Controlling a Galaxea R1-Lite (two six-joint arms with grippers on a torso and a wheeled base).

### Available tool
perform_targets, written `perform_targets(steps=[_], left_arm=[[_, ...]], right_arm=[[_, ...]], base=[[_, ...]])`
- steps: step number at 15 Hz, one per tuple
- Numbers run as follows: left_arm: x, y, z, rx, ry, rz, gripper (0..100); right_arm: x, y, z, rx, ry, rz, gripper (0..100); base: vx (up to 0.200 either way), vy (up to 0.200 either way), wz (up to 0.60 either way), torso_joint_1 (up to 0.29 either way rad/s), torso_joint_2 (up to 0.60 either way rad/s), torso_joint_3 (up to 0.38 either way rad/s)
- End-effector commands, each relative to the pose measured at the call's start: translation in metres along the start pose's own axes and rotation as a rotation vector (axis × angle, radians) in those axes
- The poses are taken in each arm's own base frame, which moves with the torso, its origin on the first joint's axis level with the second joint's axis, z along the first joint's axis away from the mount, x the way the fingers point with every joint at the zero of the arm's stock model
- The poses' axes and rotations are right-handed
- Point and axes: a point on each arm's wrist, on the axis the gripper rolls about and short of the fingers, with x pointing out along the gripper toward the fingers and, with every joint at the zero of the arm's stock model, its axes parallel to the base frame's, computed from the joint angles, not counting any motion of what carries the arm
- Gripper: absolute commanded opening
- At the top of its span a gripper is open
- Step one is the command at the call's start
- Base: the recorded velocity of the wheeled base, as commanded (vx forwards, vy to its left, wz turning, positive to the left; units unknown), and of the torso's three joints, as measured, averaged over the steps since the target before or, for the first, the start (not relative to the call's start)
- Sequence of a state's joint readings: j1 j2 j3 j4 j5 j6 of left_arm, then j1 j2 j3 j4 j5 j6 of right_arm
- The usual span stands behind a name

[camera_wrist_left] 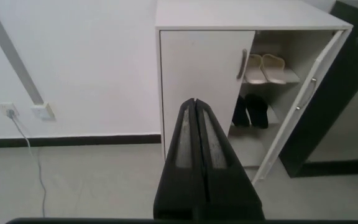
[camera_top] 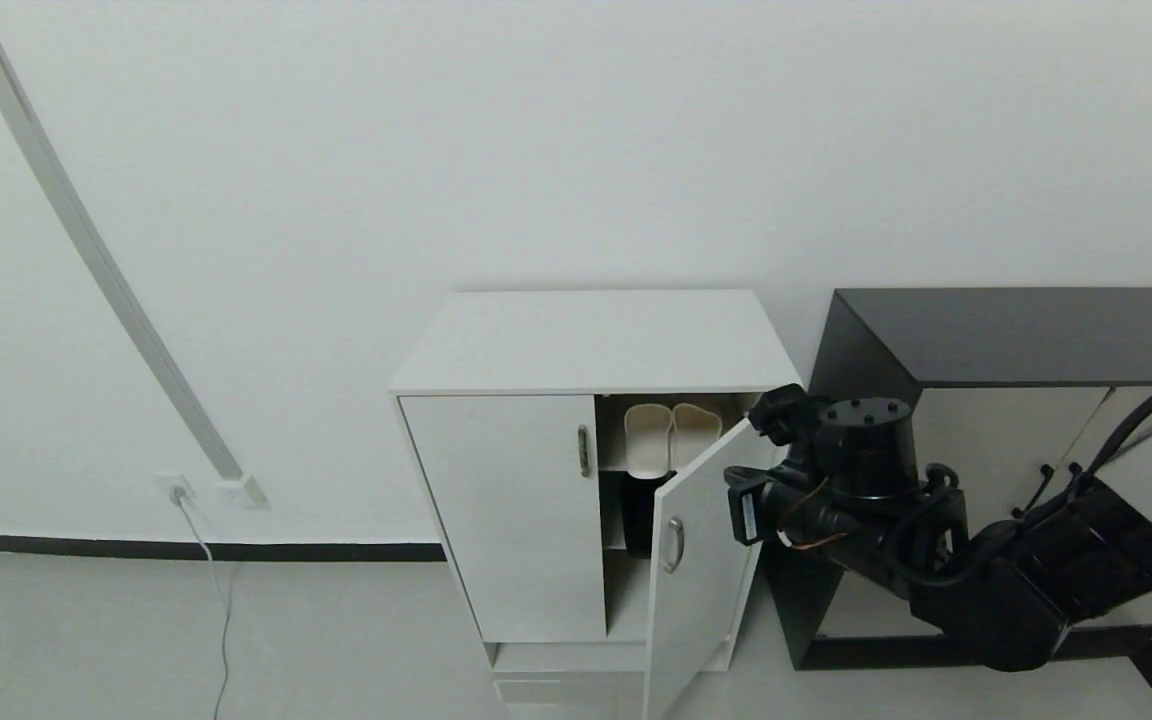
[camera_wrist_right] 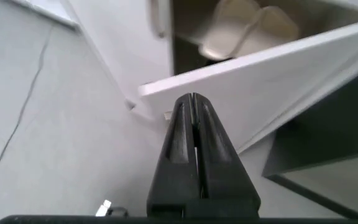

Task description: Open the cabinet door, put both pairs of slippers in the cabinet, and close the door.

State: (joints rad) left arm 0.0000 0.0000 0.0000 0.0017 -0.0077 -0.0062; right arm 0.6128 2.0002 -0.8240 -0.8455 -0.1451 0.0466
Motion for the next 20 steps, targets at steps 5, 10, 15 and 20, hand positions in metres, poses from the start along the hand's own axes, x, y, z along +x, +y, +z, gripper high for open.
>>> perform_targets(steps=[5,10,15,20], left_arm=[[0.0,0.0,0.0,0.0,0.0,0.0,0],[0.0,0.0,0.0,0.0,0.0,-0.002,0],[0.0,0.0,0.0,-0.003,0.0,0.002,0],[0.0,0.0,0.0,-0.003,0.0,0.003,0]], right_arm=[[-0.035,-0.009,-0.01,0.002,0.043,-0.015,0],[-0.06,-0.014,-0.03,-0.001,0.081,-0.017,0],[-0.069,-0.019,-0.052,0.002,0.117,-0.019,0],[-0.039,-0.023,-0.07,0.009,0.158,-0.013,0]], base=[[0.0,0.0,0.0,0.0,0.0,0.0],[0.12,0.0,0.0,-0.004,0.0,0.002],[0.04,0.0,0.0,-0.001,0.0,0.002],[0.0,0.0,0.0,0.0,0.0,0.0]])
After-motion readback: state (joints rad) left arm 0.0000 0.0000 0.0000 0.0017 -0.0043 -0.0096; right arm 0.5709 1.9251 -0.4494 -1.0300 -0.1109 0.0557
